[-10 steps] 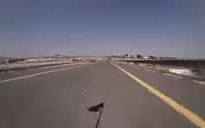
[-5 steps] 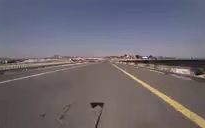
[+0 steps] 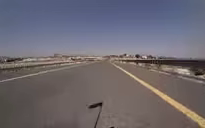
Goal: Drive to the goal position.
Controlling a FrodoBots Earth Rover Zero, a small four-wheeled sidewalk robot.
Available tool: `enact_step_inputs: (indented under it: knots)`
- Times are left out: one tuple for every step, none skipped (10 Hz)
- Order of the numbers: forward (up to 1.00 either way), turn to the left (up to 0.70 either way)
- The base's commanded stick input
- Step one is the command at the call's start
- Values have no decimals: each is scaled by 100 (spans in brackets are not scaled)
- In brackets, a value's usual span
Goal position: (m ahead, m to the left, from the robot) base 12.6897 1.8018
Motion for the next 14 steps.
enact_step_inputs:
  knots:
    - [100,-1]
    - [100,-1]
    - [100,-1]
    - [100,-1]
    - [100,-1]
    - [100,-1]
    - [100,-1]
    - [100,-1]
    - [100,-1]
    - [100,-1]
    - [100,-1]
    - [100,-1]
    - [100,-1]
    - [100,-1]
